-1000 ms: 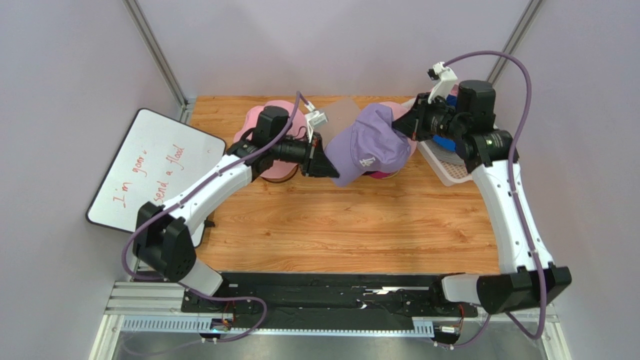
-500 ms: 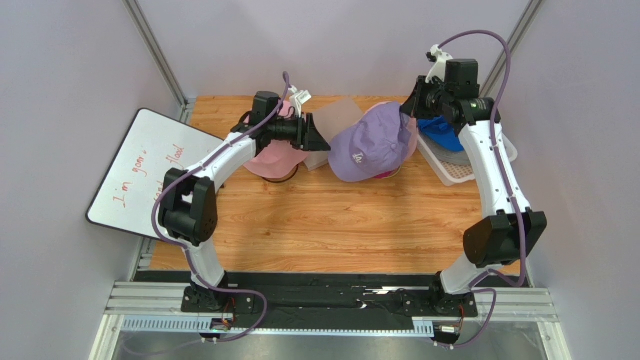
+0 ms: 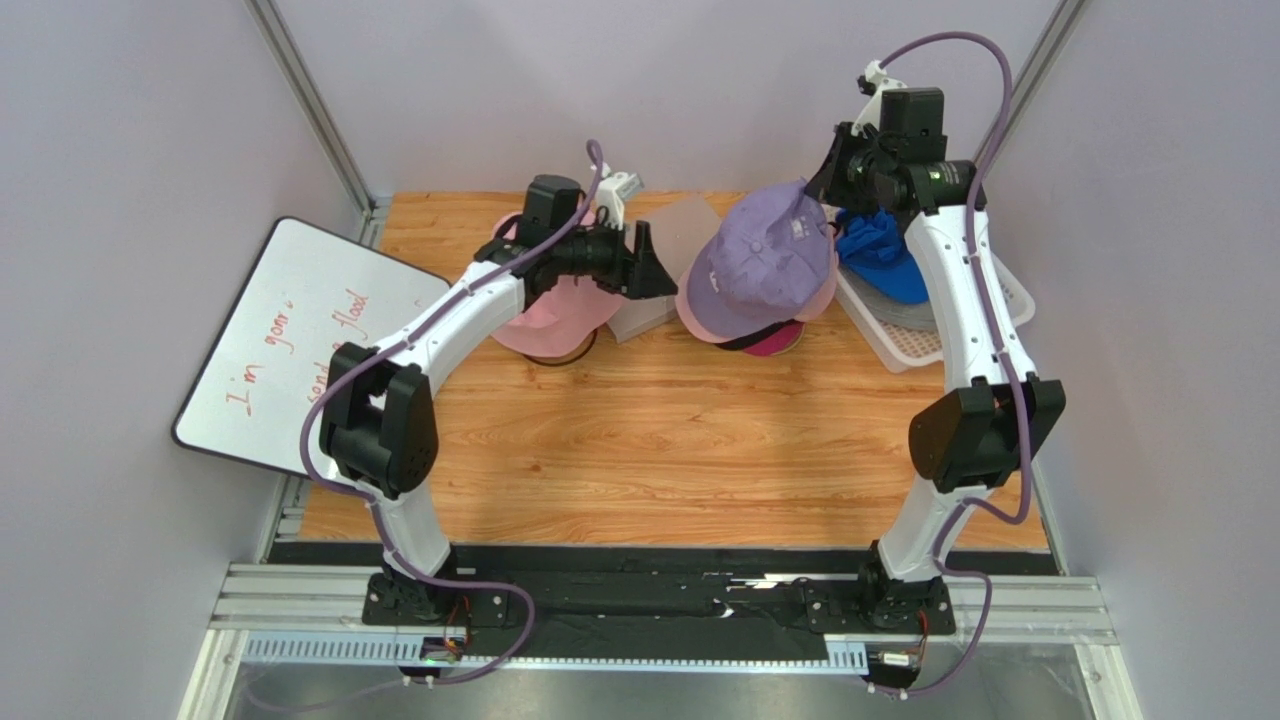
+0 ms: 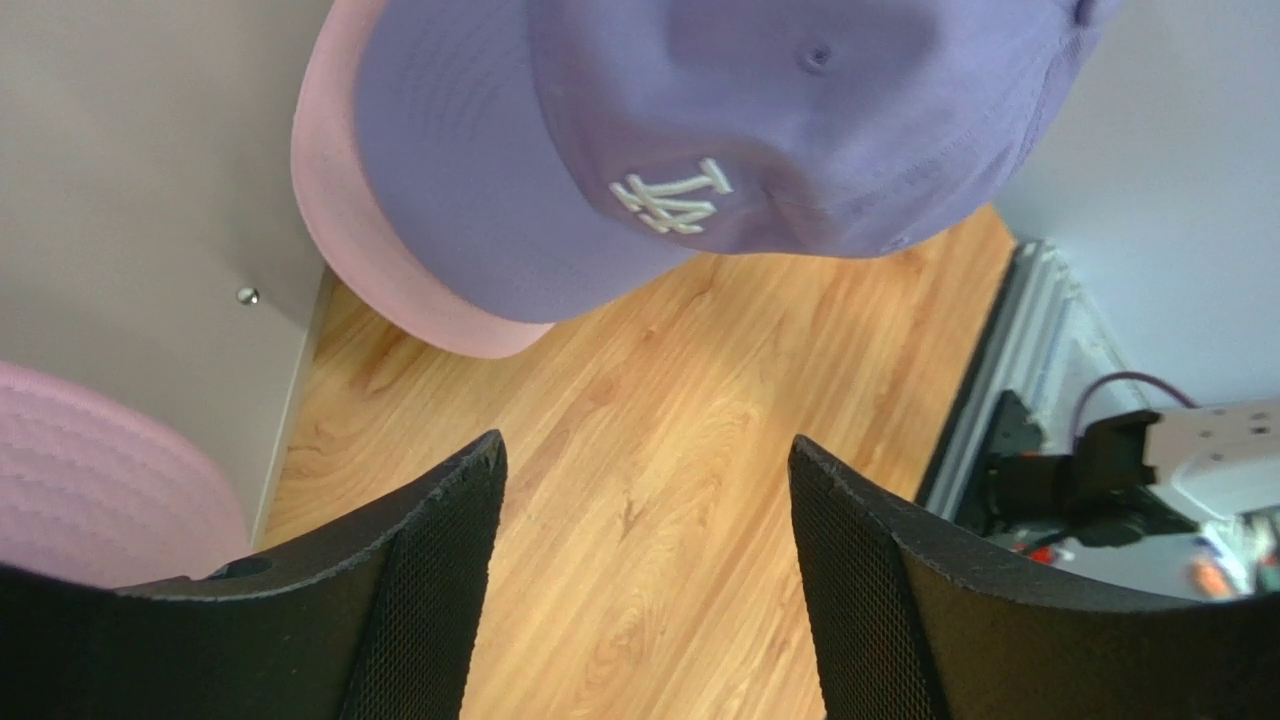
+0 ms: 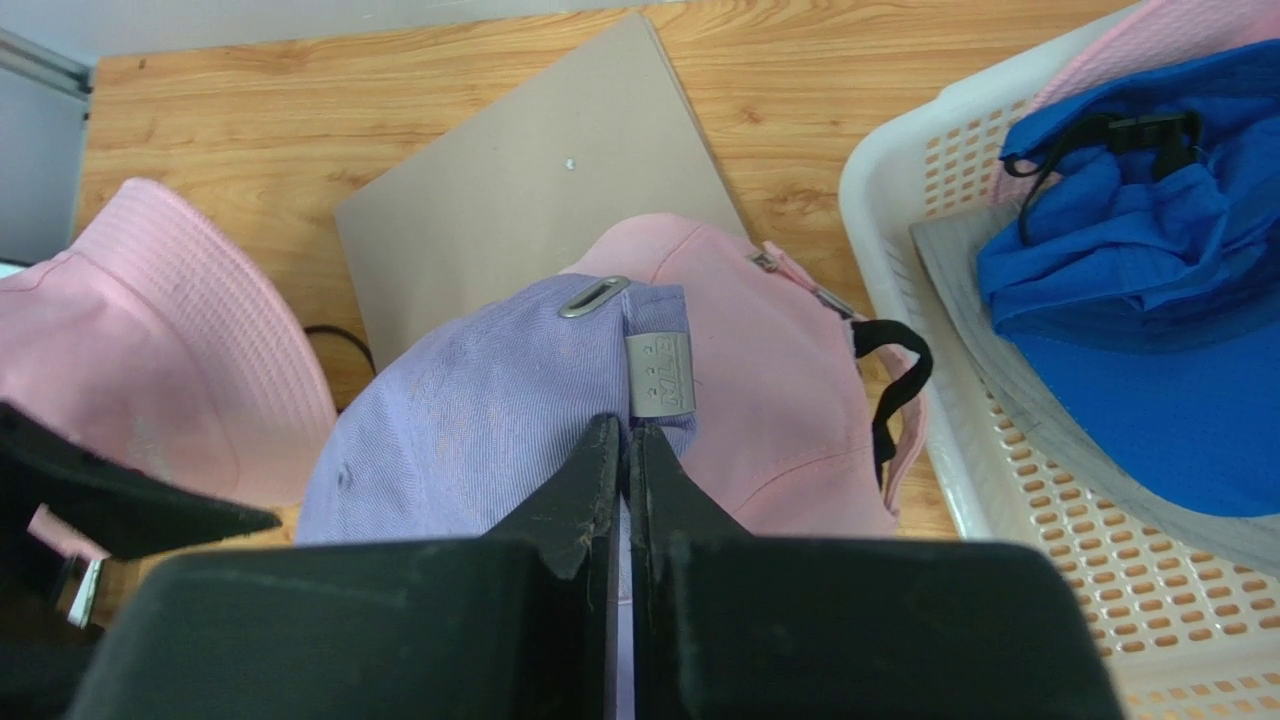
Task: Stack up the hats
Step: Stack the hat on the hat.
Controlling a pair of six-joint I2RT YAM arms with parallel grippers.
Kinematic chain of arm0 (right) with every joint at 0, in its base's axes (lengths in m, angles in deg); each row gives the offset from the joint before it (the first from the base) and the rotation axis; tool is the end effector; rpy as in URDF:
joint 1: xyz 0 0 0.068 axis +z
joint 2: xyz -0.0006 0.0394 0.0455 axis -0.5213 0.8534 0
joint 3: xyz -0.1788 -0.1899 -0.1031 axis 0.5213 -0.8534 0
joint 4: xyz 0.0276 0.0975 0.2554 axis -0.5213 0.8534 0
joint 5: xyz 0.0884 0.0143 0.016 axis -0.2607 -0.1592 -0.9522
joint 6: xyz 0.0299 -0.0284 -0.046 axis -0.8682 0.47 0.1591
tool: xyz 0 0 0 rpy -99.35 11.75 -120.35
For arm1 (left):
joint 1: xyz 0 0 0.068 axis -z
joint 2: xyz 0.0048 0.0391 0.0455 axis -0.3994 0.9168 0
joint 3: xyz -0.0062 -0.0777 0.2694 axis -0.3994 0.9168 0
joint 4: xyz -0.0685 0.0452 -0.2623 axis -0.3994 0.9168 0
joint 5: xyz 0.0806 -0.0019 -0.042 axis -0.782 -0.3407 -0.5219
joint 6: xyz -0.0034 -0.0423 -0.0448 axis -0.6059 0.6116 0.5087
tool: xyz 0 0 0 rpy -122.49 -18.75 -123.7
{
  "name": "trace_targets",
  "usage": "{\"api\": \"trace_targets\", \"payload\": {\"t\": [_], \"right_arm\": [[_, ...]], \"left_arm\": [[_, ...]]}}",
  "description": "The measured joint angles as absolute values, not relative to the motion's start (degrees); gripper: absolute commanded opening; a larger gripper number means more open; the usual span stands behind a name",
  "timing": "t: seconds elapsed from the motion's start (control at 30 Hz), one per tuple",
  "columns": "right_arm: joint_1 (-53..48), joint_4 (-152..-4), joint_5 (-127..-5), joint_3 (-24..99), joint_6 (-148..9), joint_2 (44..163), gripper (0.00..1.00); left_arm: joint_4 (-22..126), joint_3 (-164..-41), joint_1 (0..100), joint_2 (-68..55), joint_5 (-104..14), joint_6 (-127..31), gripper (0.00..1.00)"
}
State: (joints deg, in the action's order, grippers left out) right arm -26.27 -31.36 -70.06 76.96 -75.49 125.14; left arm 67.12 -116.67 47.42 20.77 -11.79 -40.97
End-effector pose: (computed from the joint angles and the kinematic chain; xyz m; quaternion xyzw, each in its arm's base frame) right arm 0.4165 0.0468 0.4255 0.0119 0.8821 0.1590 0.4432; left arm 0.3909 -0.2069 0.3069 0.2176 0.7989 -0.4553 0.3273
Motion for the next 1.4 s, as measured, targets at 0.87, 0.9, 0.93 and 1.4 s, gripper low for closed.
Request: {"api": "trace_targets", "payload": {"t": [0.87, 0.9, 0.93, 1.4], "right_arm": [[-32.04, -30.83, -66.08, 71.69, -75.58, 128.72, 0.00], [-32.13, -30.98, -66.10, 71.56, -75.54, 128.81, 0.00], [-32.17, -31.18, -66.13, 71.34, -75.51, 128.88, 0.00], [-32.26, -32.38, -67.24, 68.41, -74.97, 128.09, 0.00]], "left_arm": [[68.48, -143.05, 64.36, 29.82, -42.69, -49.35, 0.84], [68.37, -144.06, 64.71, 31.19, -42.91, -49.50, 0.84], [68.37, -144.82, 64.90, 32.37, -43.02, -49.61, 0.84], [65.05, -145.67, 65.38, 38.34, -45.93, -51.23, 0.36]]}}
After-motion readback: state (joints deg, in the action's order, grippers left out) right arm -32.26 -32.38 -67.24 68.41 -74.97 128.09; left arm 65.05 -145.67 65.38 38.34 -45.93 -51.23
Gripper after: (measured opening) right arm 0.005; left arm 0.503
